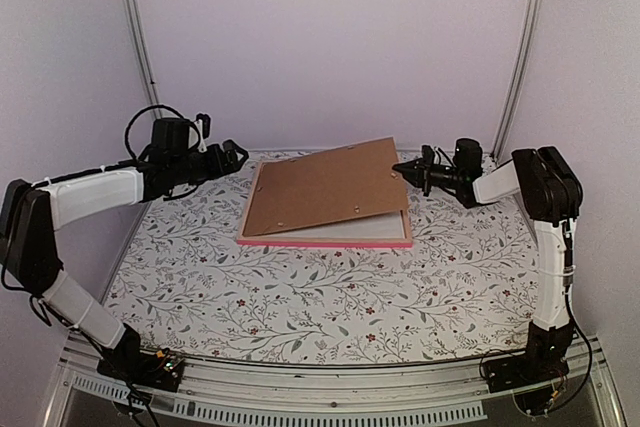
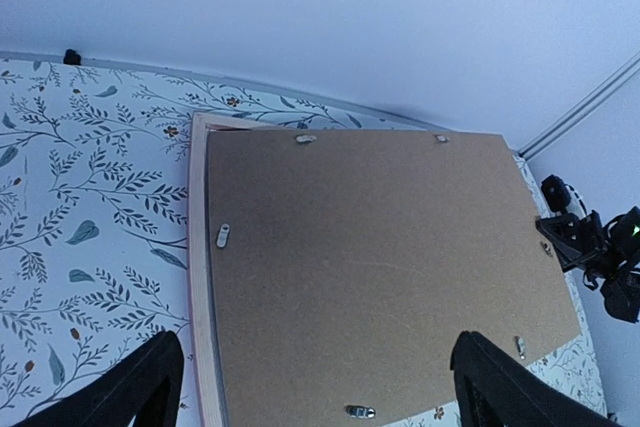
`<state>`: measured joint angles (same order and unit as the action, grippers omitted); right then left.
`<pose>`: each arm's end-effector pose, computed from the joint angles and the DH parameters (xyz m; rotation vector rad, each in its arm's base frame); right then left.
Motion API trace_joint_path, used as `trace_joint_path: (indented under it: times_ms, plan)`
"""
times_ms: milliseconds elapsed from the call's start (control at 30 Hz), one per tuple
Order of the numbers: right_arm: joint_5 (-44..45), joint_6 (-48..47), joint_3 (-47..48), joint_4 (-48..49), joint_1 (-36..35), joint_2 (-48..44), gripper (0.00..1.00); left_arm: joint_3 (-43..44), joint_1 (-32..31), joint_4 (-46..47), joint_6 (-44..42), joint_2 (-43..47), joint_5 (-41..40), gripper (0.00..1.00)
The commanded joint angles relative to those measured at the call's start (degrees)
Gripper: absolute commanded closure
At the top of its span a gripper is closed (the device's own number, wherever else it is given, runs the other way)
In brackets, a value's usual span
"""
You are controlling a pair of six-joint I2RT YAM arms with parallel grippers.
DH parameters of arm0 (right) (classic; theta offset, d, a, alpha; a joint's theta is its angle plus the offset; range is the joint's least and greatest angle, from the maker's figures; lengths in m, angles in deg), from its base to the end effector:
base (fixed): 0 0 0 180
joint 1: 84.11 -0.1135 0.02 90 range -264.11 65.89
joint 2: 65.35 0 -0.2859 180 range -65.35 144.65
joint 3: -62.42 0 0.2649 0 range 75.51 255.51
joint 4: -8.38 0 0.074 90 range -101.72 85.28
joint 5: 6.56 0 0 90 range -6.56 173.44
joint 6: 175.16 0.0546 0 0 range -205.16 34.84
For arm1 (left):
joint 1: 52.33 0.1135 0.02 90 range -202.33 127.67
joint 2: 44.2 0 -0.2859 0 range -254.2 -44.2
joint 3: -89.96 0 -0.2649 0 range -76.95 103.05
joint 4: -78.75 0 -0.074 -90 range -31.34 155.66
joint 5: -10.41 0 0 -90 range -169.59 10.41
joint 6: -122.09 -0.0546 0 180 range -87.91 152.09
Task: Put the photo into the frame
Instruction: Place the backboard on the frame body.
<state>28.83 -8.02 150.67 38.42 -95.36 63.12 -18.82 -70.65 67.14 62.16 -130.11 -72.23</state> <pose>0.4857 0.1420 0.1476 0.3527 2.0875 1.8526 0.3497 -0.1232 0.2747 -0.1308 2.0860 -0.6543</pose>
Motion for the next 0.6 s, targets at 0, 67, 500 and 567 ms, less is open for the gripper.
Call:
trace_joint_path:
  times_ms: [0,67,500,567]
  plan:
    - [-1.77,0.31,2.85,3.63,0.01,1.14,1.0,-0.34,0.82,1.51,-0.62,-0.99,1.06,0.04]
    - [-1.65,-0.21,3.19,3.13,0.15,1.34,1.0,-0.34,0.89,1.51,-0.62,-1.11,1.26,0.04]
    - [-1.27,-1.96,4.51,2.05,0.39,2.39,1.0,-0.75,1.12,1.6,-0.81,-1.28,1.6,0.04]
    - [-1.29,-2.08,4.6,1.99,0.41,2.77,1.0,-0.89,1.1,1.52,-0.8,-1.2,1.61,0.04]
